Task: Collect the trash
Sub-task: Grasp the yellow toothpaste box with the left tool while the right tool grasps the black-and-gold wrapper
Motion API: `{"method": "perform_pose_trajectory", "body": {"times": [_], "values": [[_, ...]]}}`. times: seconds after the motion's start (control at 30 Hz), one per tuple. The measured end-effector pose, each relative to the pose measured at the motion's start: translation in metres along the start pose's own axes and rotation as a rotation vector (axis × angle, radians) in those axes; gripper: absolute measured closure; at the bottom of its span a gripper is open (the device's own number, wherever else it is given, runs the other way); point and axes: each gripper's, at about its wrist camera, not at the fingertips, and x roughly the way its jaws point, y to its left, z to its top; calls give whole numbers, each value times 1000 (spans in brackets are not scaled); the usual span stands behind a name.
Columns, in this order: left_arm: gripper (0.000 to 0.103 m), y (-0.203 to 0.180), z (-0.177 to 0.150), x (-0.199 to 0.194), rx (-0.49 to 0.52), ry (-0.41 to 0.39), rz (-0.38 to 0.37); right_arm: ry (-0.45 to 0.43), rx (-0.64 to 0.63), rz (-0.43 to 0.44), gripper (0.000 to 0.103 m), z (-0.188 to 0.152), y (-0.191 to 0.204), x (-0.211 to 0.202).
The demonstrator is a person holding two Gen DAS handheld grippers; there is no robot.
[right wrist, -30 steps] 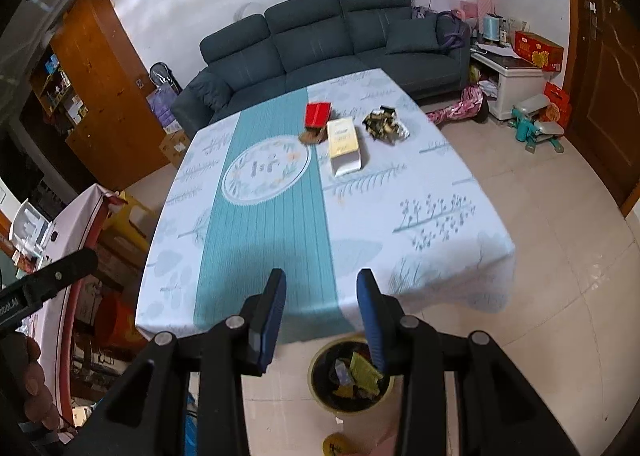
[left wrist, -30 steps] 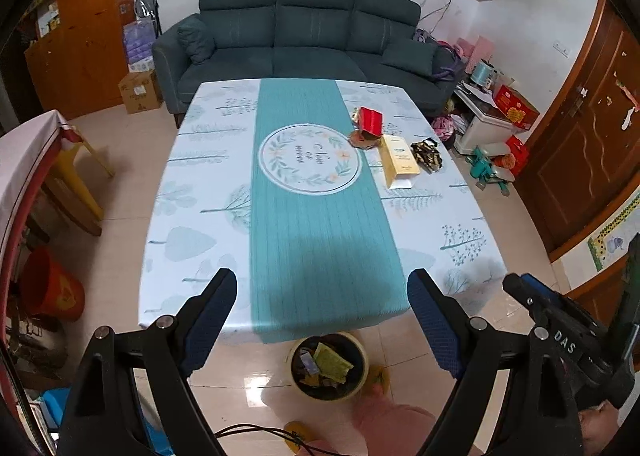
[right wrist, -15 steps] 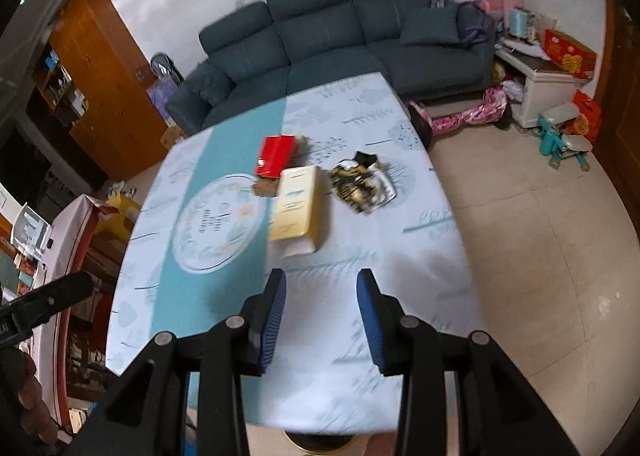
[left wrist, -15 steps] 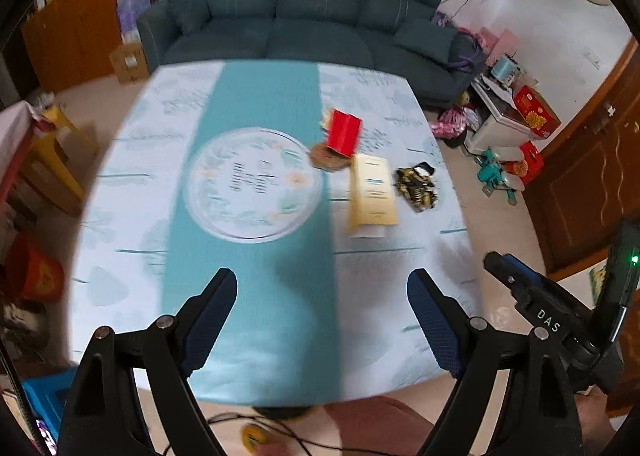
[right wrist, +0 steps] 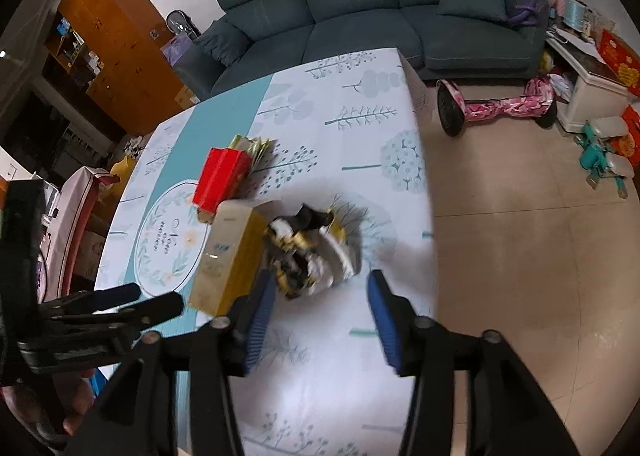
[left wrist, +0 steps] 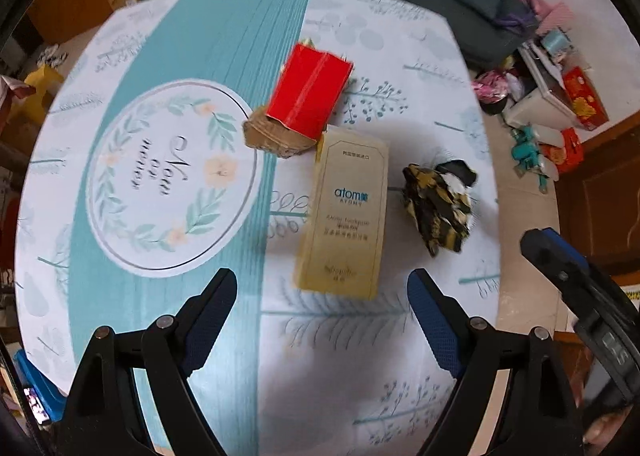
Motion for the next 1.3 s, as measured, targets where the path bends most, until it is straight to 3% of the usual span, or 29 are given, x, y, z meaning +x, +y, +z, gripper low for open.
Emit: {"method": "perform_pose_trajectory", "body": {"times": [0.33,0.47,0.9,1.0,1.07,1.3], "values": [[20,-10,24,49,-25,75,51,69,-37,55,39,20,-6,34],[46,-3,30,63,-64,114,10,101,-55,64,38,23,-3,47],[48,22,14,54,-127,68,-23,199,-126,63,32,27,12,95],[48,28,5,47,-133,59,-29,181,-132,71,32,26,15,97],[48,34,1,39,-133,50,-31,177,-125,76,36,25,16,97],[48,48,-15,12,-131,13,-37,173,-141,117,64,19,34,88]]}}
